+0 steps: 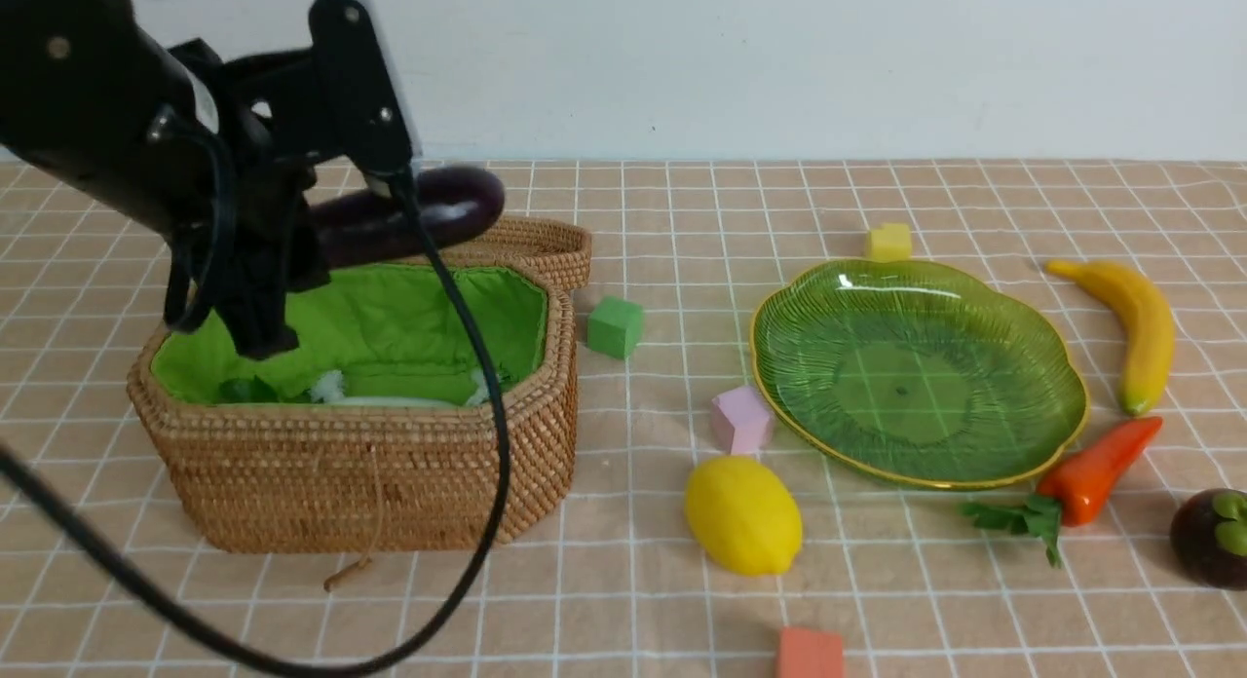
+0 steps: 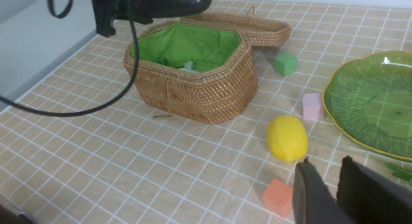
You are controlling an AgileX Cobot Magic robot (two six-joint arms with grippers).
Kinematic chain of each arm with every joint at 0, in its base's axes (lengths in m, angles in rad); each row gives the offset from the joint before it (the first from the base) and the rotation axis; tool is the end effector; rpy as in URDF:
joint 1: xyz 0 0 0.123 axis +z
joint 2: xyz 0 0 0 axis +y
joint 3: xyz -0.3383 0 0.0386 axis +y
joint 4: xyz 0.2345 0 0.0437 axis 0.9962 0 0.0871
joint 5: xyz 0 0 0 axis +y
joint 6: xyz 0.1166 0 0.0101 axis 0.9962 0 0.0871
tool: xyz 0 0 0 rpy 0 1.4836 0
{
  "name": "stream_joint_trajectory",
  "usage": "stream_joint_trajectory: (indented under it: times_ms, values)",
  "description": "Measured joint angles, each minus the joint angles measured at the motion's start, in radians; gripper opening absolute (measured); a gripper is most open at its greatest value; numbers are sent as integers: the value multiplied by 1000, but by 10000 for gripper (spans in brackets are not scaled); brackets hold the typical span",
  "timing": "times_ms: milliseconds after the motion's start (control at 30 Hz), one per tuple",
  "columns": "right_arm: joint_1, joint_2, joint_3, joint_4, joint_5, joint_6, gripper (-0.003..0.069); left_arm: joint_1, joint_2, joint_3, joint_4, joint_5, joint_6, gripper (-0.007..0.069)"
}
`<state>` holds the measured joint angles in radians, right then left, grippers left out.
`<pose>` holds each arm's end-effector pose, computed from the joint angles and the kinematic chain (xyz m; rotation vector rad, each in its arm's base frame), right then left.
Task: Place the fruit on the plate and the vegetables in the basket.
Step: Use the left arm to grab an eggplant and put it into the left basket, then use the right arm to grab a lemon and put it into the right plate
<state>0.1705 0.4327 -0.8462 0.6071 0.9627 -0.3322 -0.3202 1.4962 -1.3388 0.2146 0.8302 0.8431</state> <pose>-0.0066 0.0545 0.3970 -0.4456 1.8897 0.6147 0.3138 -0.0847 0.3799 1.4699 2.0305 0.4791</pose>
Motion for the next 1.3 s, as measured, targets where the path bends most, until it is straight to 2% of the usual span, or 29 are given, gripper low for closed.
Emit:
stream_joint_trajectory:
  times_ms: [33,100,133,167,200,233,300,333,400,467,567,600,633,667,700,733,867,1000,1100,1200,1267,1300]
  values:
    - [0,0,0,0,1,0,164,2,4,0,-1,0,2,283]
    - [0,0,0,0,12,-1,166,14,49,0,1,0,10,337]
    - [0,0,0,0,16,-1,167,16,65,0,5,0,10,403]
    - [0,0,0,0,18,-1,168,16,66,0,5,0,10,414]
    - [0,0,0,0,18,-1,169,16,70,0,5,0,9,458]
    - [0,1,0,0,19,-1,171,16,71,0,5,0,-4,545]
    - [0,7,0,0,20,-1,172,16,67,0,-2,1,-30,598]
    - [0,25,-4,-1,27,-1,173,16,52,0,-25,7,-95,642]
    - [0,73,-20,-9,49,2,174,16,3,0,-93,18,-265,644]
    - [0,145,-46,-14,71,8,175,16,-58,0,-159,25,-435,576]
    - [0,258,-81,-23,90,18,175,16,-166,1,-215,54,-657,379]
    - [0,276,-90,-25,96,20,175,16,-183,1,-221,60,-668,340]
    - [0,358,-117,-37,107,24,175,16,-268,11,-232,75,-738,172]
    - [0,368,-124,-37,110,25,175,16,-277,16,-233,75,-741,133]
    - [0,432,-147,-38,115,32,175,16,-347,36,-240,79,-759,34]
    - [0,477,-160,-38,116,37,175,16,-398,58,-245,80,-764,-3]
    - [29,648,-223,-39,116,52,170,16,-597,187,-280,79,-773,-13]
    - [160,806,-299,-83,98,88,150,16,-802,393,-331,42,-774,-13]
    - [287,926,-358,-196,68,137,153,16,-941,533,-390,15,-750,-13]
    - [363,1039,-417,-302,52,167,196,16,-1054,649,-470,-21,-692,-13]
    - [386,1129,-462,-344,46,171,274,16,-1111,711,-537,-63,-639,-13]
    - [386,1129,-467,-344,45,171,274,16,-1120,719,-542,-66,-635,-13]
